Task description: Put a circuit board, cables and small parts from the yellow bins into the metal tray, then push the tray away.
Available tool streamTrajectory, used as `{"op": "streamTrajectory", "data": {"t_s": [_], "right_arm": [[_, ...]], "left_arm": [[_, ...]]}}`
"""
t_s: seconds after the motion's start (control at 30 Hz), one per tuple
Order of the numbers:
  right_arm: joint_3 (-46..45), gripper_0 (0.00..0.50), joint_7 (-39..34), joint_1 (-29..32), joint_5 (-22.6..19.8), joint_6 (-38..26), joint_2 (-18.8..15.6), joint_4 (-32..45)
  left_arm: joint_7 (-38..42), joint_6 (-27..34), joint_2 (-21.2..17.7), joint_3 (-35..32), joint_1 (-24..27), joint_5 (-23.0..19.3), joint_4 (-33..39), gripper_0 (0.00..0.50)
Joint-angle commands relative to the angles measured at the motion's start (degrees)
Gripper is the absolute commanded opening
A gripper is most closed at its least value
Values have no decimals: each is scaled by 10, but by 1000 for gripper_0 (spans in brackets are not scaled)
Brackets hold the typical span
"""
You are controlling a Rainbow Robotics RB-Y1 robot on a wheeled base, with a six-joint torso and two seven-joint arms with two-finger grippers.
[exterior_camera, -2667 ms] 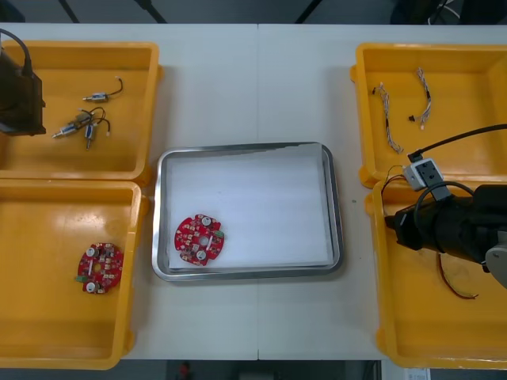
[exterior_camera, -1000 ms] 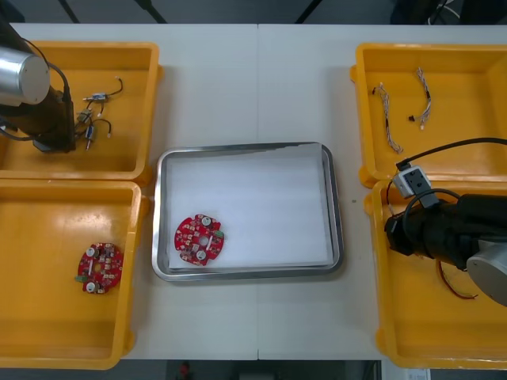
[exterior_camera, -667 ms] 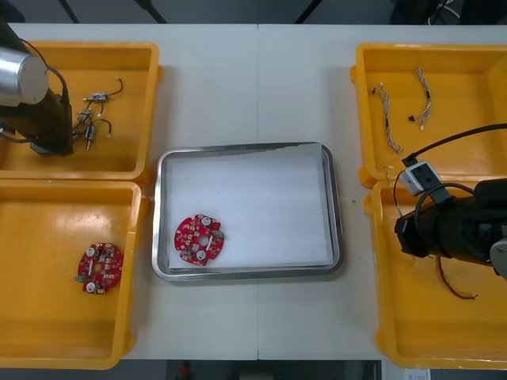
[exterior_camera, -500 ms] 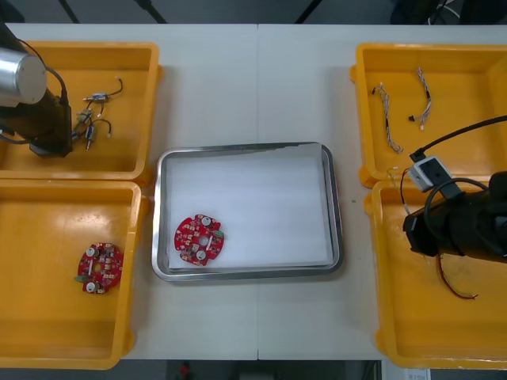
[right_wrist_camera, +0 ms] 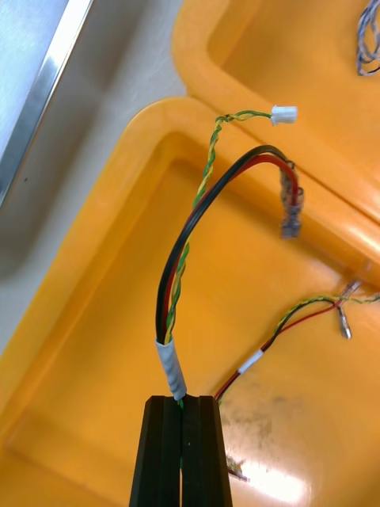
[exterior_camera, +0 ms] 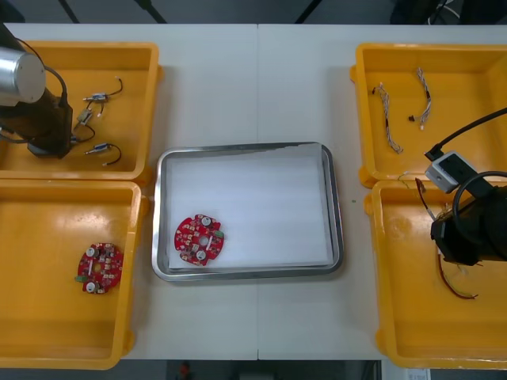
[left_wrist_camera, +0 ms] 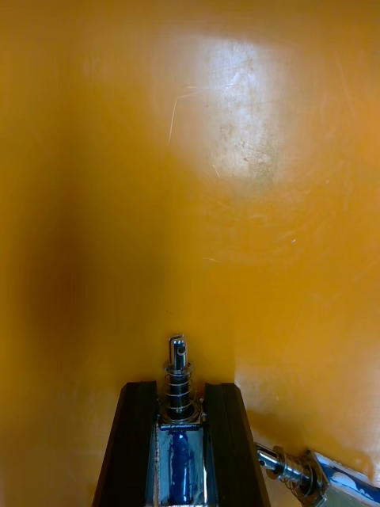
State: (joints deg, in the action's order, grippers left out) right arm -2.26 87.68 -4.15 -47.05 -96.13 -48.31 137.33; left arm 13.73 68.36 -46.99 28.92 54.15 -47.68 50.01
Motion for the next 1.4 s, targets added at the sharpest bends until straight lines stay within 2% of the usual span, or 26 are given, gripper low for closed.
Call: {"op": "streamTrajectory", "data": {"t_s": [0.03,0.27,0.4,0.6,0.8,0.93,1.1,1.4], "right_arm": [[-20,0,14,-65,-39,-56,0,22],[-16,0,26,-142,-105,-139,0,22],[6,0,35,-179,-139,-139,-10,21],[79,0,43,-241,-152,-139,-28,21],[173,0,51,-313,-151,-139,-28,9],[257,0,57,-372,-147,-139,-26,-13],[334,0,63,-424,-144,-119,-2,-47],[446,0,85,-508,-125,-81,73,-142]], "left_arm": [[-110,28,-24,6,26,0,0,0],[-218,78,-63,1,40,-4,34,0],[-271,100,-80,0,40,7,72,0],[-357,132,-97,-1,40,35,133,0],[-423,168,-110,-14,40,34,179,0],[-463,203,-118,-34,40,15,214,0],[-479,244,-123,-54,40,-5,265,0],[-479,295,-126,-75,41,-54,367,0]]}}
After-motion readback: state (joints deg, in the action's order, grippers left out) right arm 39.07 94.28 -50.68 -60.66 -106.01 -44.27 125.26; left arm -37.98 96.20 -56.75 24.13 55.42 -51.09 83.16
